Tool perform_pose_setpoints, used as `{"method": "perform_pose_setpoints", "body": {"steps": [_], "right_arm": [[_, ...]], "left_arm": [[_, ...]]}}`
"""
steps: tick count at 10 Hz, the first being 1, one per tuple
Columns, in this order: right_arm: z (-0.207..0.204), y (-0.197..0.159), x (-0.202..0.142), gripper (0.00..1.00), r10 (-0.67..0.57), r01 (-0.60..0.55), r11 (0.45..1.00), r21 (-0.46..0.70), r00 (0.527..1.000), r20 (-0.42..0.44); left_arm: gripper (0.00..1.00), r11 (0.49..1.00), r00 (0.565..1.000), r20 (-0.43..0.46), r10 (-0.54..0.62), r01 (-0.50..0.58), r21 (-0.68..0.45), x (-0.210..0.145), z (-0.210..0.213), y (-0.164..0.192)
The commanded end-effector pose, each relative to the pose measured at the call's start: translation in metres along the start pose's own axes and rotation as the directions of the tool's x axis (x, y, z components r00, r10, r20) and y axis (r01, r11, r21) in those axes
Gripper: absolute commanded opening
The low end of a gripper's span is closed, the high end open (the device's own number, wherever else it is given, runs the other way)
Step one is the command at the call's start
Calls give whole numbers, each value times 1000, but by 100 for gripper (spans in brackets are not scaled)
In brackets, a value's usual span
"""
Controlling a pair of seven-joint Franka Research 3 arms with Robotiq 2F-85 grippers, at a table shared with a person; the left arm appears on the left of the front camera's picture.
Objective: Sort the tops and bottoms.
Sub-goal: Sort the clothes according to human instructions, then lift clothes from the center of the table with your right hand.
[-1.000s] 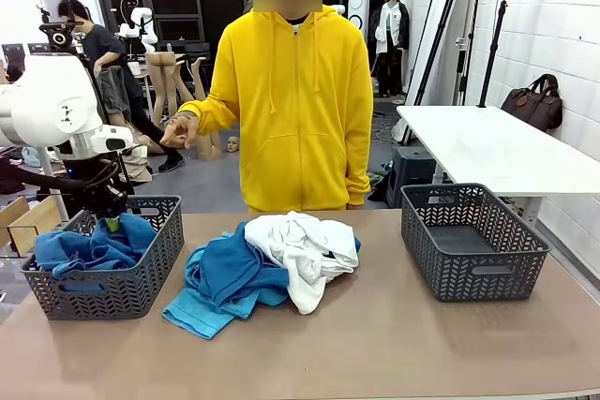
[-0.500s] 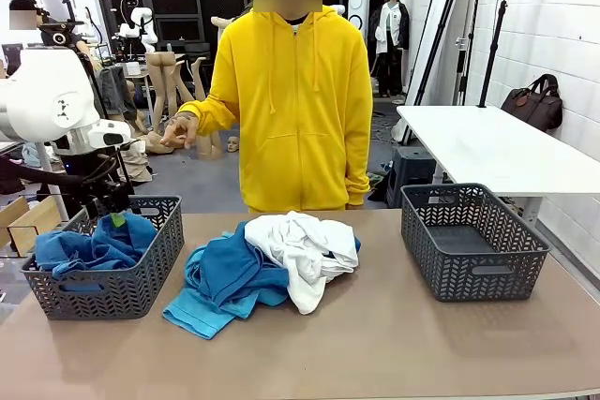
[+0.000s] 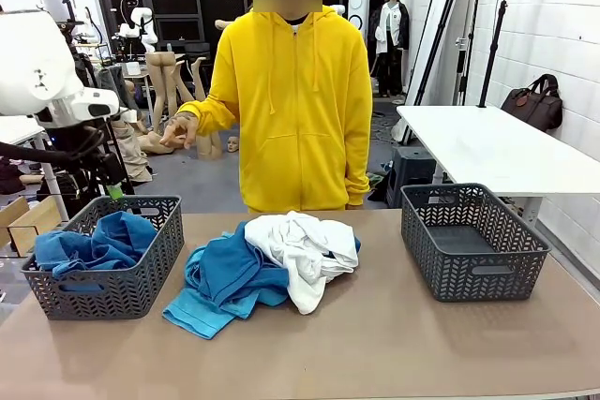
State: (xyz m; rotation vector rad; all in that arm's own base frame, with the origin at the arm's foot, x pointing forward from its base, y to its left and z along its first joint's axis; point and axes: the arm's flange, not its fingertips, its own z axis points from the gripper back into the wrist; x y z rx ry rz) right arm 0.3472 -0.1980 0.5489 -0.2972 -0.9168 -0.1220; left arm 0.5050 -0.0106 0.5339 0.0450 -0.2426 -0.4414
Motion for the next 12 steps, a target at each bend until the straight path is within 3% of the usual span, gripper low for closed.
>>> {"method": "perform_pose_setpoints", "body": {"steps": [1,10,11,12], "right_arm": [[0,1,-1,100,8,-8,1000,1,1000,-9],[0,1,-1,100,8,-8,1000,1,1000,-9],[0,0,0,100,0,0,1000,0,1000,0],[15,5,22,100,9,-12,999,46,997,72]], "left_arm": [[100,999,998,57,-39,38,20,-16,21,-7],[100,999,997,69,-15,13,31,-11,41,-7],[100,999,997,71,-20,18,30,-12,40,-8],[100,997,993,106,58,-62,36,-17,51,15]]}}
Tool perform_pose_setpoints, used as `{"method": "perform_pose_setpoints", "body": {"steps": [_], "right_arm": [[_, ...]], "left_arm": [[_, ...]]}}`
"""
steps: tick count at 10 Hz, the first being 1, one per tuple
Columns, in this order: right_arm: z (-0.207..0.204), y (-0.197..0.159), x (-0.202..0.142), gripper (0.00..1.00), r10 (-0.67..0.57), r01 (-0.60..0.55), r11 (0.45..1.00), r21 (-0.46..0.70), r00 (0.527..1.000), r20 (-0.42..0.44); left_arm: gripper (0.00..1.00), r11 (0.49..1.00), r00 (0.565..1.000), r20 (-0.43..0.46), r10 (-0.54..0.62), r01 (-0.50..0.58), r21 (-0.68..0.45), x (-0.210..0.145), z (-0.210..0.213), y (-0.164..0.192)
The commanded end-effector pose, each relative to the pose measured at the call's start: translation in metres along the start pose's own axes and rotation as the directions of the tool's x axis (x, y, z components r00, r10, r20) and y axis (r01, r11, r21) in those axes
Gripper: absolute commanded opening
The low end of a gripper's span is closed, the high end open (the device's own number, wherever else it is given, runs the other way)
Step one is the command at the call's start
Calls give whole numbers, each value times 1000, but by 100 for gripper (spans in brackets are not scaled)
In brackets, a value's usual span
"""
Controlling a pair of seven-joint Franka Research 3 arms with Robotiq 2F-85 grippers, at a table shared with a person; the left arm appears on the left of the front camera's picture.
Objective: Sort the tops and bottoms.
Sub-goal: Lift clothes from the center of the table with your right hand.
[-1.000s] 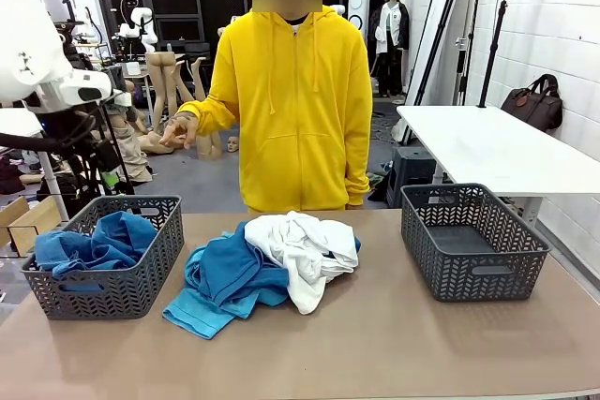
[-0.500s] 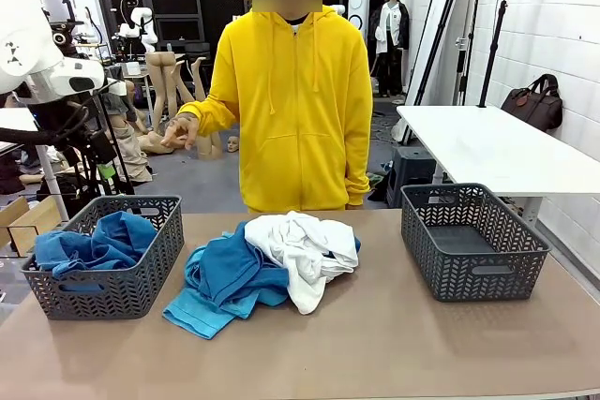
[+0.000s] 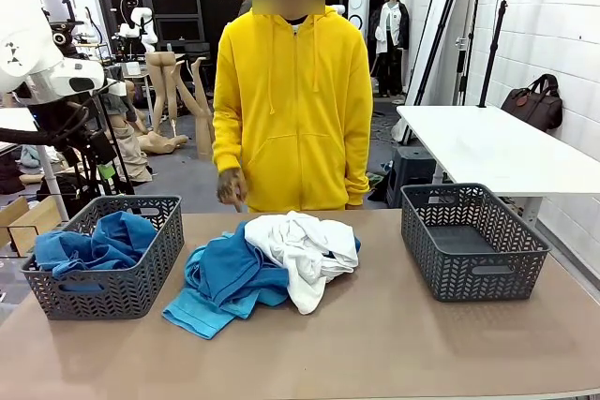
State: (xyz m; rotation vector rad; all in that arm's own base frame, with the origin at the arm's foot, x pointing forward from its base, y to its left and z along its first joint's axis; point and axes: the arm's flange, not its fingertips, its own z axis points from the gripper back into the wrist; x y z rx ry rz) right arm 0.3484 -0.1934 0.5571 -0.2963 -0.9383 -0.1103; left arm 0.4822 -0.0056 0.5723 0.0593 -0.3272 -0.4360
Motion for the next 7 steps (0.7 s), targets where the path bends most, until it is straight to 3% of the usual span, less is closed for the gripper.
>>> {"method": "perform_pose_setpoints", "body": {"steps": [1,3,4,6,7], "right_arm": [[15,29,44,100,64,-76,992,103,991,115],[36,108,109,100,156,-211,952,223,958,242],[45,150,133,100,204,-298,891,343,937,283],[41,240,158,100,300,-413,779,472,906,298],[38,279,160,100,327,-435,762,480,898,296]], "left_arm": [[100,986,984,90,153,-158,49,-17,24,46],[100,932,923,184,339,-356,69,-66,50,97],[100,903,893,200,404,-424,67,-84,52,116],[100,856,852,192,487,-509,88,-118,42,144],[100,842,836,191,514,-534,70,-135,38,154]]}}
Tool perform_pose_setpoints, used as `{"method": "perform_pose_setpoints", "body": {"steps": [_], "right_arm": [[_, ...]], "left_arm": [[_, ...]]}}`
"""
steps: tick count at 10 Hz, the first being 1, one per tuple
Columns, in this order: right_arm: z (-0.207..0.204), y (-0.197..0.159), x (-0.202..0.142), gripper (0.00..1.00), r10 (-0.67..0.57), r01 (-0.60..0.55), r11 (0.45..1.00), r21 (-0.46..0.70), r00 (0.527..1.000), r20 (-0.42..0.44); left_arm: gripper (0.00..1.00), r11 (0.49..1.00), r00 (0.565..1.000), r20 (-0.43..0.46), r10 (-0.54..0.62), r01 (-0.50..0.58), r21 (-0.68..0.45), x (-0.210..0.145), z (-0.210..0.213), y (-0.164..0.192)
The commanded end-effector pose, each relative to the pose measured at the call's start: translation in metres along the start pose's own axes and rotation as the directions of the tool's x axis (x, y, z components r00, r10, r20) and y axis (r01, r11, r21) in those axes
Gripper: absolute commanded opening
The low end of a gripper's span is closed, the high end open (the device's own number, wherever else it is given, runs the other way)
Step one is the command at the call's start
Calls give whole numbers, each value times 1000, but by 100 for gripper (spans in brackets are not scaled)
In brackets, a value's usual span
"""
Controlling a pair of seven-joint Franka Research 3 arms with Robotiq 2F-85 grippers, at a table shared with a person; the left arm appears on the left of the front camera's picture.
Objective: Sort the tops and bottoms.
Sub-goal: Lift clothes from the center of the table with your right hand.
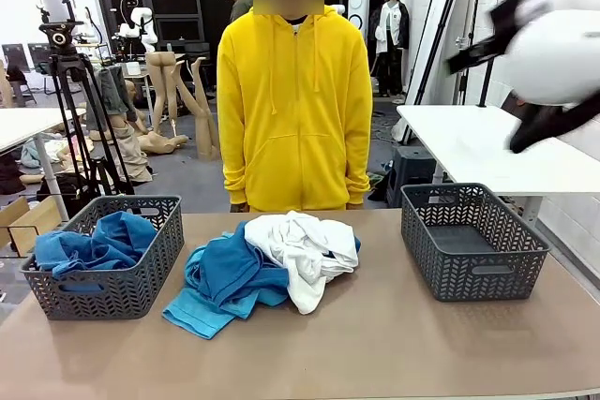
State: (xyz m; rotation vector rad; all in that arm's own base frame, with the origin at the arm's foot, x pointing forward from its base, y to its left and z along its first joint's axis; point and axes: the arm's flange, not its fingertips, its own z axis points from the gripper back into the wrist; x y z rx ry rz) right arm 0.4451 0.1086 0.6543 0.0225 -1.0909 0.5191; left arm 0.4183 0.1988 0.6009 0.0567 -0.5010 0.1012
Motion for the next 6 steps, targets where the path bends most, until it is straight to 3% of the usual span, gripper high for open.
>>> {"method": "perform_pose_setpoints", "body": {"steps": [1,4,6], "right_arm": [[-46,4,12,100,47,-42,992,115,998,-41],[-104,87,-5,100,113,-34,948,317,965,-235],[-151,118,-37,100,172,-31,938,345,907,-385]], "left_arm": [[100,997,998,27,64,-63,-37,-16,-14,7],[100,995,998,15,53,-52,-86,-22,-21,16],[100,996,997,-3,82,-82,-36,-21,-20,20]]}}
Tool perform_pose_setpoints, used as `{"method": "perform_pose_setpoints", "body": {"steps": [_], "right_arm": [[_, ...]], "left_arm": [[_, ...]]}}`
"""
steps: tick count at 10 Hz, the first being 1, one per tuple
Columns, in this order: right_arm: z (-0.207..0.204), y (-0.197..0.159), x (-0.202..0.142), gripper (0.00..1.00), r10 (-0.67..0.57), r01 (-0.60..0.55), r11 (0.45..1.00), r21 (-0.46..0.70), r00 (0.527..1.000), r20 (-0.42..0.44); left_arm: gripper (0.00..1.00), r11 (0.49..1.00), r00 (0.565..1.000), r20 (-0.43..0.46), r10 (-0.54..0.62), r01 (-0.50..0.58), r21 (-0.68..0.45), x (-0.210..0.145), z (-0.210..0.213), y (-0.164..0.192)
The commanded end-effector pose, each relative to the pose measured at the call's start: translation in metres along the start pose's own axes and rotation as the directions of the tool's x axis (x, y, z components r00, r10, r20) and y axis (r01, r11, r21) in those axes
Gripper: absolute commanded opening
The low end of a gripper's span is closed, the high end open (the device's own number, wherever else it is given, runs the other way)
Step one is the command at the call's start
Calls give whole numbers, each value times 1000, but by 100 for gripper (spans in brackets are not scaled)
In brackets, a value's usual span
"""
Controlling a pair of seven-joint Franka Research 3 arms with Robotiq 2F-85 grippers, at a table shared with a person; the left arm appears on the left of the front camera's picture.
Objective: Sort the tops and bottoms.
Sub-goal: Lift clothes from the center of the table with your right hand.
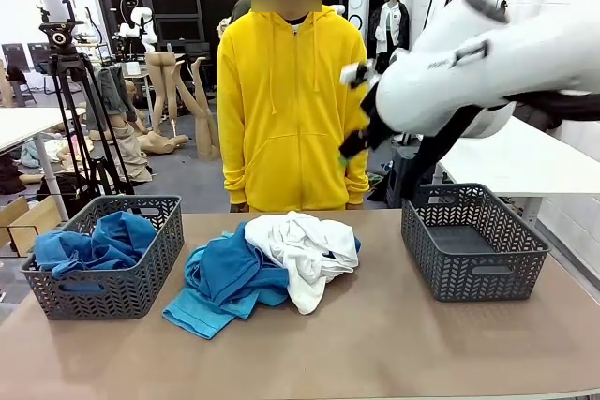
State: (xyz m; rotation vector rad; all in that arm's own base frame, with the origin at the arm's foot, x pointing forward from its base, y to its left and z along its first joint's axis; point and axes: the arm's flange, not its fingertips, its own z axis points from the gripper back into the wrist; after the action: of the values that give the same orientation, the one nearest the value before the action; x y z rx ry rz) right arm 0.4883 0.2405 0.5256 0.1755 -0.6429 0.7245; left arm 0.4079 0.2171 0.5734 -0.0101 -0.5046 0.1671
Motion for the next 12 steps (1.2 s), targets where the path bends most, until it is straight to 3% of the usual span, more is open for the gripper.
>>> {"method": "perform_pose_setpoints", "body": {"steps": [1,2,3,4,8,10,12], "right_arm": [[-38,-10,-1,100,38,-37,999,7,991,-131],[-61,-8,-11,100,28,-24,999,20,982,-187],[-47,-21,-26,100,7,6,998,70,983,-185],[-57,-4,-23,100,-2,5,1000,22,990,-144],[-60,-5,-25,100,4,1,1000,28,987,-162],[-99,3,12,100,14,-3,996,90,992,-125],[-145,18,37,100,4,21,993,120,978,-208]], "left_arm": [[100,1000,1000,0,2,-2,11,0,1,1],[100,1000,1000,0,2,-2,11,0,1,1],[100,1000,1000,0,2,-2,11,0,1,1],[100,1000,1000,0,2,-2,11,0,1,1],[100,1000,1000,0,2,-2,11,0,1,1],[100,1000,1000,0,2,-2,11,0,1,1],[100,1000,1000,0,2,-2,11,0,1,1]]}}
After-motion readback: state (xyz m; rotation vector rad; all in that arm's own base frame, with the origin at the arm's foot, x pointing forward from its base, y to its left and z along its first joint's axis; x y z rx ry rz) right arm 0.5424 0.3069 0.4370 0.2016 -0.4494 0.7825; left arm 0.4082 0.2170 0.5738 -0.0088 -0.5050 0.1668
